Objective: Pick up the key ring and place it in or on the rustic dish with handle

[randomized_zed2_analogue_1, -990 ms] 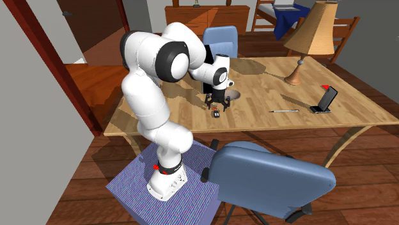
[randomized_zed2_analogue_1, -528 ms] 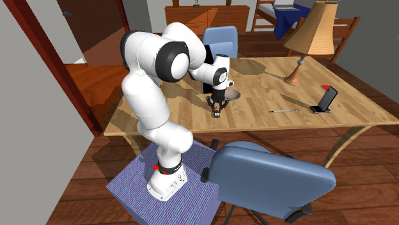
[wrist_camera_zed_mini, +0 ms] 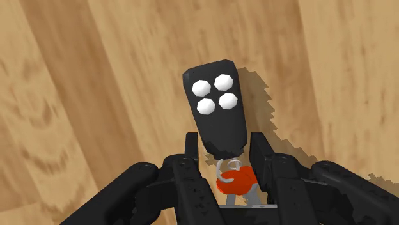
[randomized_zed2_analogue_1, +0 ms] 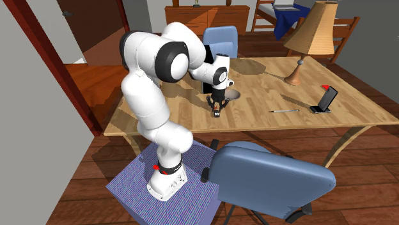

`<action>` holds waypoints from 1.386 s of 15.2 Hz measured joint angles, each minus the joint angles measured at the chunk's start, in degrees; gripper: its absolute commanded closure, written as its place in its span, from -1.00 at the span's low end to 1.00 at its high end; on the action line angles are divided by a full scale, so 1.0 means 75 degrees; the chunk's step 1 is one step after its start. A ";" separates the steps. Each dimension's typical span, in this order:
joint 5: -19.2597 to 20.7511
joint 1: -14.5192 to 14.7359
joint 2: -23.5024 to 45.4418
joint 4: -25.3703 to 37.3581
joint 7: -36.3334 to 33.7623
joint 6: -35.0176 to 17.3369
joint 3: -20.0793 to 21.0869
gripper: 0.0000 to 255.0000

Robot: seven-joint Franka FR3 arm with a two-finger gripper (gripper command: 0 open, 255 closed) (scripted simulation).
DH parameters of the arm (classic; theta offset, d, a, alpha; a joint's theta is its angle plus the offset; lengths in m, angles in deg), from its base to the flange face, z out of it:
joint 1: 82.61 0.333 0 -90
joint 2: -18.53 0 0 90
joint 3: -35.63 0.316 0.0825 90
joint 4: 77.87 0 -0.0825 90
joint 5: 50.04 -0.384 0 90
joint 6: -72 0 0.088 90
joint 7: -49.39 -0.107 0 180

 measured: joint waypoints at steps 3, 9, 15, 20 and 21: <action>0.0007 -0.0006 -0.0176 0.0144 0.0007 0.0316 0.0008 1.00; 0.0019 -0.0006 -0.0586 0.0419 -0.0006 0.0998 0.0047 1.00; 0.0018 -0.0007 -0.0869 0.0793 0.0005 0.1655 0.0075 1.00; 0.0008 -0.0004 -0.1046 0.1171 0.0016 0.2209 0.0101 1.00; 0.0002 0.0002 -0.1063 0.1283 0.0014 0.2338 0.0110 1.00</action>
